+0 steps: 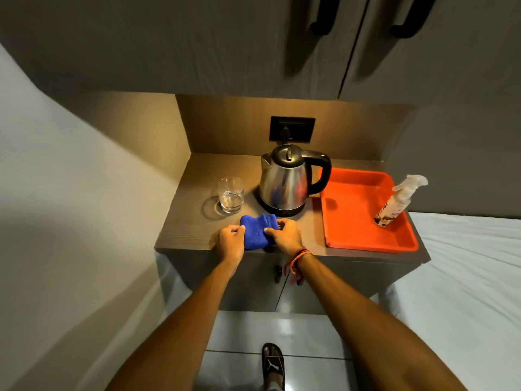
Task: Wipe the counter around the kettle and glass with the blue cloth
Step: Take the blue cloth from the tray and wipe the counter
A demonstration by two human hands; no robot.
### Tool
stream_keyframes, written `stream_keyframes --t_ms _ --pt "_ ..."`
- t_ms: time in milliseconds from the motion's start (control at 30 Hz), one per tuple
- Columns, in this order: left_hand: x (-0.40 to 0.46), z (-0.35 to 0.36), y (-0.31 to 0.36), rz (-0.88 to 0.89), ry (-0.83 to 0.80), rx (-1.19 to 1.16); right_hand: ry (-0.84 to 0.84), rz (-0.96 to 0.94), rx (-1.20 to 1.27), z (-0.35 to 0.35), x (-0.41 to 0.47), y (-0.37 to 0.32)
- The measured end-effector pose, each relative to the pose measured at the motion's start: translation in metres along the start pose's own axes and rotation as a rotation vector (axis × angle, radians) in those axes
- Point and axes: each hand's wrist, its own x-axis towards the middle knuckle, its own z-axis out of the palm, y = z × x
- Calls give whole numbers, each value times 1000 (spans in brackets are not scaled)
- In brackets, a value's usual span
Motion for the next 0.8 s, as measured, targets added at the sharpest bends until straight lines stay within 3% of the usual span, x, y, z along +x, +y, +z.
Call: stream_keyframes --t_ms 100,167,233,333,433,600,800 --pt "11 -11 -9 63 -3 193 -51 -83 -322 12 1 -4" --pt "22 -19 -13 124 9 291 25 -226 -627 17 1 -3" --pt "36 -25 -11 147 26 257 96 -455 -742 22 -1 -1" --pt "59 -28 8 151 69 129 -75 -683 -879 36 -1 8" --pt "75 -22 33 131 37 14 -237 -593 -953 44 -5 27" --pt "101 -4 37 121 -25 -46 -223 -577 -962 53 2 35" --pt "116 -10 29 181 86 -44 -237 -581 -942 67 31 24"
